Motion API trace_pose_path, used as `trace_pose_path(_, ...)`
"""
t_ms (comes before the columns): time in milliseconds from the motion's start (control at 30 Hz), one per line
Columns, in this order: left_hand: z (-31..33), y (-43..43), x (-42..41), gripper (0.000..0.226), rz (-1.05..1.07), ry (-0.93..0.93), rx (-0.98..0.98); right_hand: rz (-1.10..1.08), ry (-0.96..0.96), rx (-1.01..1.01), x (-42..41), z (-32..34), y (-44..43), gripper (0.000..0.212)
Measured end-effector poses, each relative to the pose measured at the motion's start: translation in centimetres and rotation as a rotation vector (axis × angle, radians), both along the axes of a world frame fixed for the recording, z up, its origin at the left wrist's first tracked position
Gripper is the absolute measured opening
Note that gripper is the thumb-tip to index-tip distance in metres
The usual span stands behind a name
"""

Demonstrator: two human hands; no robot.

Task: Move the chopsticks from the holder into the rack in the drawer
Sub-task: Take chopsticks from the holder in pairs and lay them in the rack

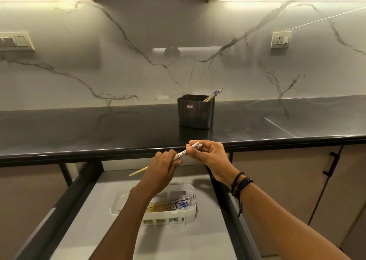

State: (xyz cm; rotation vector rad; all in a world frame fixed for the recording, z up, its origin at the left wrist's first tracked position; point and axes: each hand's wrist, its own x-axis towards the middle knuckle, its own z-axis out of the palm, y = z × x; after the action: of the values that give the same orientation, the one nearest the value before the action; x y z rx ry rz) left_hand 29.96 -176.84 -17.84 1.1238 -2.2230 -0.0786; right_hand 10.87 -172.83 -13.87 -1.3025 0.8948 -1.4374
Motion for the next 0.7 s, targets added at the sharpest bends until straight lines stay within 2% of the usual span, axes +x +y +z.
trace_pose_path(267,0.04,0.01,0.03,0.013,-0.04,-0.021,0.053,-0.019,-0.042,-0.018,0.07,0.21,-0.04,0.027)
trace_pose_path(467,0.39,0.28,0.01,0.017,-0.07,-0.005,0.065,-0.005,-0.05,-0.063,0.08,0.27,0.16,0.045)
trace_pose_path(700,0.42,0.11,-0.18,0.017,-0.154,0.162,0.214,-0.191,0.189,-0.27,0.99,-0.21,0.13,0.056)
